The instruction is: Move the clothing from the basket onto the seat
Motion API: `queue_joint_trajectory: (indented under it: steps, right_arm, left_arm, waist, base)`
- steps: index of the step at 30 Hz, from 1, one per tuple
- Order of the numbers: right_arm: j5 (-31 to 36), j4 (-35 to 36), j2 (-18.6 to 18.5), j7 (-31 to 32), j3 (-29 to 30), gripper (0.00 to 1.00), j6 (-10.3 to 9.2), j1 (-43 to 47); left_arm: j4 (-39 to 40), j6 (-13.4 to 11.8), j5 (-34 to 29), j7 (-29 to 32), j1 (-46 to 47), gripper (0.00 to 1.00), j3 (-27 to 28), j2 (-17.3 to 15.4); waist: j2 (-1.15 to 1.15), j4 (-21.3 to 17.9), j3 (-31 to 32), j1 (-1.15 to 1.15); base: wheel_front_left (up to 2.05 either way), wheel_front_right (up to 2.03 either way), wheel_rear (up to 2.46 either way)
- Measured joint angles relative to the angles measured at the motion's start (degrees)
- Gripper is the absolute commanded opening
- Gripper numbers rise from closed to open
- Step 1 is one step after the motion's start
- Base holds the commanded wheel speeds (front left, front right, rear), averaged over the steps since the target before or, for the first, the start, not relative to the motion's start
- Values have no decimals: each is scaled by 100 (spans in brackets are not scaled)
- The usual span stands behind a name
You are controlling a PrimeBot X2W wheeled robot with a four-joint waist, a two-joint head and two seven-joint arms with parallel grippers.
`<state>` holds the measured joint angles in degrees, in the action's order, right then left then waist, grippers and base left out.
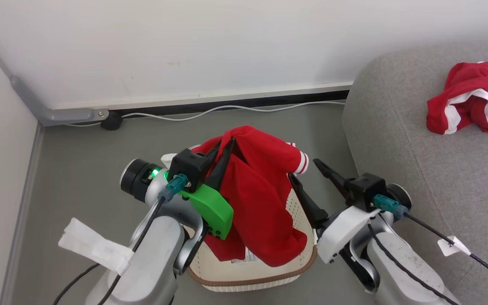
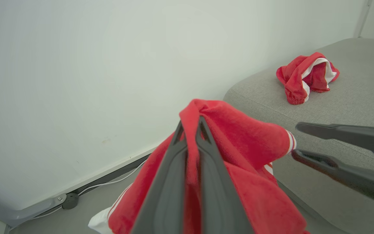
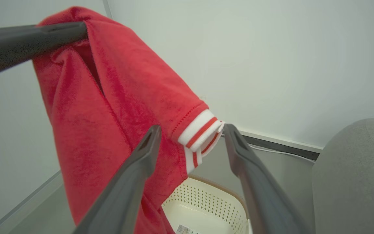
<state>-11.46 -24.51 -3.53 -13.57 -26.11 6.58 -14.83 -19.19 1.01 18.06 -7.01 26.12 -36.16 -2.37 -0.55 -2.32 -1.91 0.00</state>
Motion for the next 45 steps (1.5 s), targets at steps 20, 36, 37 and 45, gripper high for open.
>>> queue_joint_trajectory:
  steps: [20,36,37,45]
  right_arm:
    - [-261,-272,0,59,-1012,100,49,-340]
    - [98,-944,-157,110,-962,48,56,-1104]
    - [89,-980,-149,111,-956,31,56,-1113]
    - [-76,-1185,-79,109,-899,0,56,-1209]
  left_arm:
    - [499,-205,218,393,1,0,-282,-3]
    - [910,-311,236,501,-1,0,-438,-4]
    - [925,-312,237,501,-1,0,-445,-4]
    - [1012,-408,296,546,-93,9,-392,-4]
  waist:
    - [0,416,71,0]
    - [0,444,12,0]
    - [0,449,9,0]
    - [0,458,-22,1]
  base:
    - [0,0,0]
    - [0,0,0]
    - [0,0,0]
    - [0,0,0]
